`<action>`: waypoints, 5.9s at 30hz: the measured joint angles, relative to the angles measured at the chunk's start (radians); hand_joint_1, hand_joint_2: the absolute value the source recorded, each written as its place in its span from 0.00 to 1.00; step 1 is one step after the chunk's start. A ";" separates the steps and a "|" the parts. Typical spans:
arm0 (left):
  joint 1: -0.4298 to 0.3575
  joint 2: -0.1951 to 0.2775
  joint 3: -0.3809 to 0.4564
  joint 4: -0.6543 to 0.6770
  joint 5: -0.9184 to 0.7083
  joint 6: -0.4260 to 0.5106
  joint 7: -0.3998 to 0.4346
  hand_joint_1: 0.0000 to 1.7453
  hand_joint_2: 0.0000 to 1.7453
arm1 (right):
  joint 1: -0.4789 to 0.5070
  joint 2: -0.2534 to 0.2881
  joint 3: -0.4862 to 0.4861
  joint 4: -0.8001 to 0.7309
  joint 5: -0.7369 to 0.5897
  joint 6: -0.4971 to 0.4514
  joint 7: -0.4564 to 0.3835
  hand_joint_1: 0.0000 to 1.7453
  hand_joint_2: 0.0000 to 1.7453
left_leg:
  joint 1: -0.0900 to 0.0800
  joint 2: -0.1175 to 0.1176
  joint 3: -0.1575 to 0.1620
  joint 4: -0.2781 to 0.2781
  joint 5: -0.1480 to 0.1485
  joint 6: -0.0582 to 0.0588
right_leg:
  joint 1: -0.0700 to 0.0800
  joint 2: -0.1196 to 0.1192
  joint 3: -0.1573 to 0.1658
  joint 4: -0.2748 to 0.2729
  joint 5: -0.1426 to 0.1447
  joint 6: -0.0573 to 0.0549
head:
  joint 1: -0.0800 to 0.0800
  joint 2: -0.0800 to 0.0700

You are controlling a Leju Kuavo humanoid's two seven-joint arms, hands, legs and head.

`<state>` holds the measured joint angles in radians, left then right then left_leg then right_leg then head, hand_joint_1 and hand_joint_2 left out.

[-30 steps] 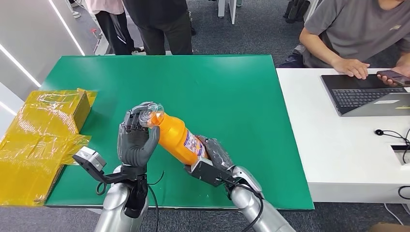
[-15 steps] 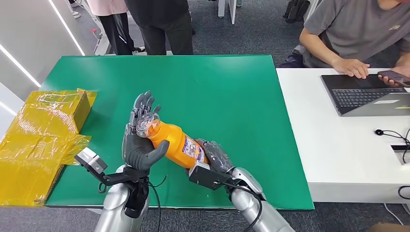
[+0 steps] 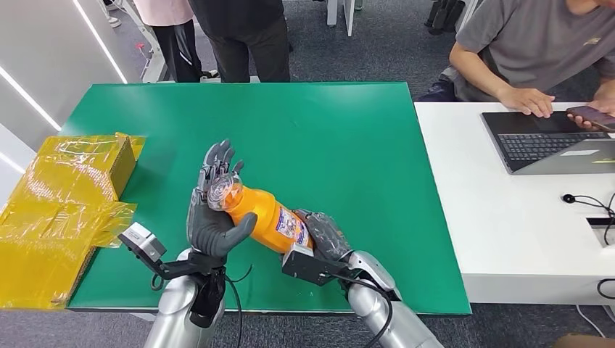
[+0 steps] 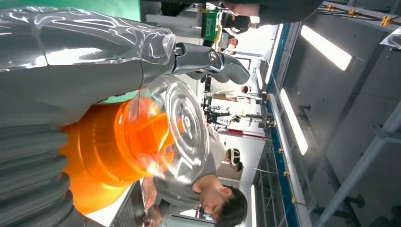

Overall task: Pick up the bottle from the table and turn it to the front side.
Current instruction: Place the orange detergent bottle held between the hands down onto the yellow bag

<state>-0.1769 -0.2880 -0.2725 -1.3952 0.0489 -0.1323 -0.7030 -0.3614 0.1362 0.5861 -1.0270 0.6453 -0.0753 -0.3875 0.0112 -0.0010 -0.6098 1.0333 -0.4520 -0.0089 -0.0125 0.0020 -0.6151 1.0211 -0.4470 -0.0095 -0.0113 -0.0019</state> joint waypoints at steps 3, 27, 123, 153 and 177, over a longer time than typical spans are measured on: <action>-0.001 0.000 -0.001 0.010 -0.001 0.001 0.000 0.00 1.00 | -0.002 0.000 0.001 -0.005 0.008 0.011 -0.006 0.93 1.00 | 0.000 0.000 0.000 0.000 0.000 0.000 | 0.000 0.000 0.000 0.000 0.000 0.000 | 0.000 0.000; -0.002 0.001 -0.019 0.066 0.017 0.050 -0.001 1.00 1.00 | -0.017 0.000 0.019 -0.010 0.014 0.043 -0.003 0.90 1.00 | 0.000 0.000 0.000 0.000 0.000 0.000 | 0.000 0.000 0.000 0.000 0.000 0.000 | 0.000 0.000; -0.403 0.504 -0.050 0.289 -1.614 0.826 0.724 1.00 1.00 | 0.219 0.007 0.015 -0.441 -0.389 -0.304 -0.183 0.00 1.00 | 0.001 0.003 0.000 0.000 0.002 -0.002 | 0.001 0.003 -0.002 0.003 0.000 -0.001 | 0.000 0.000; -0.579 0.599 -0.252 0.955 -1.602 0.577 0.582 1.00 1.00 | 0.287 0.007 -0.034 -0.520 -0.342 -0.262 -0.183 0.00 1.00 | 0.001 0.004 -0.001 -0.001 0.002 -0.003 | 0.001 0.004 -0.003 0.003 0.001 -0.003 | 0.001 0.000; -0.549 0.584 -0.244 1.030 -1.554 0.553 0.432 0.00 1.00 | 0.274 0.008 -0.050 -0.512 -0.341 -0.259 -0.181 0.00 1.00 | 0.001 0.003 -0.001 -0.001 0.002 -0.003 | 0.001 0.003 -0.003 0.003 0.001 -0.003 | 0.001 0.000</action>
<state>-0.7263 0.2959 -0.5160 -0.3655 -1.5055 0.4206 -0.2706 -0.0878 0.1446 0.5360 -1.5386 0.3044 -0.3348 -0.5683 0.0124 0.0016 -0.6105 1.0325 -0.4502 -0.0118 -0.0120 0.0048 -0.6180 1.0239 -0.4461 -0.0122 -0.0107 -0.0019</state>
